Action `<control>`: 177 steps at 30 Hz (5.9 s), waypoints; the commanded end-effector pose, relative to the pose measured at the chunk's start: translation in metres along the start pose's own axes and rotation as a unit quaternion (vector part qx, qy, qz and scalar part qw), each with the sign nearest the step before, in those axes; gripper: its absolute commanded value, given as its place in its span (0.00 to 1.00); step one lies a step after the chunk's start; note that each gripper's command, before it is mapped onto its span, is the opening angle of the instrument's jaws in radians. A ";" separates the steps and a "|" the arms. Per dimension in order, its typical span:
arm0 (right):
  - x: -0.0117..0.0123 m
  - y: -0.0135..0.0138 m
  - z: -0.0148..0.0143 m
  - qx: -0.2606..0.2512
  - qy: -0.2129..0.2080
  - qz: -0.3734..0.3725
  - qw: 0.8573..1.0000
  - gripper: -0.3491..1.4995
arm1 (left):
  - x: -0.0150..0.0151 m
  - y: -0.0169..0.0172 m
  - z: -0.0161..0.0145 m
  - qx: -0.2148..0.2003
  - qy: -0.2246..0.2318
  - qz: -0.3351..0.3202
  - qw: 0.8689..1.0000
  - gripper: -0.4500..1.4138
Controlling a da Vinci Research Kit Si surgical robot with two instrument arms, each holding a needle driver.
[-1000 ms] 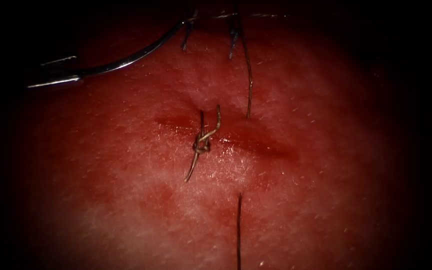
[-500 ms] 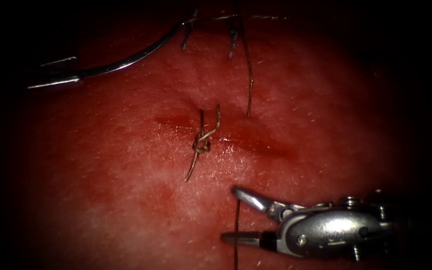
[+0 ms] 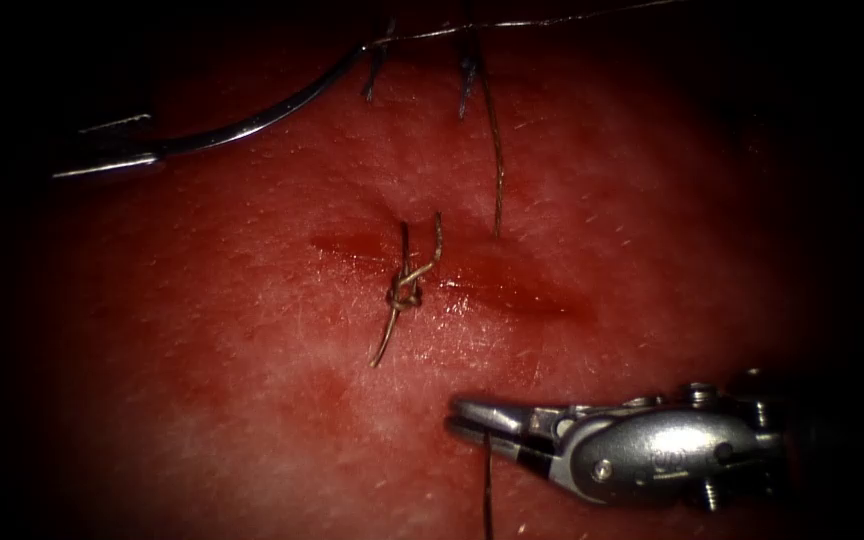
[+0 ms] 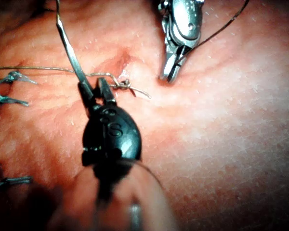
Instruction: Wound Closure
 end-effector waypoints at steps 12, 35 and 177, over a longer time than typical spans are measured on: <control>0.0101 -0.0062 -0.0024 0.029 0.046 -0.005 0.999 0.00 | 0.0006 -0.0004 0.0005 0.000 0.000 -0.001 1.000 0.12; 0.0017 -0.0005 -0.0006 0.003 0.000 0.004 1.000 0.71 | 0.0005 -0.0005 0.0005 0.000 0.000 -0.001 1.000 0.12; 0.0077 -0.0045 -0.0025 0.010 0.033 -0.020 0.999 0.81 | 0.0004 -0.0007 0.0007 0.001 0.000 -0.001 1.000 0.13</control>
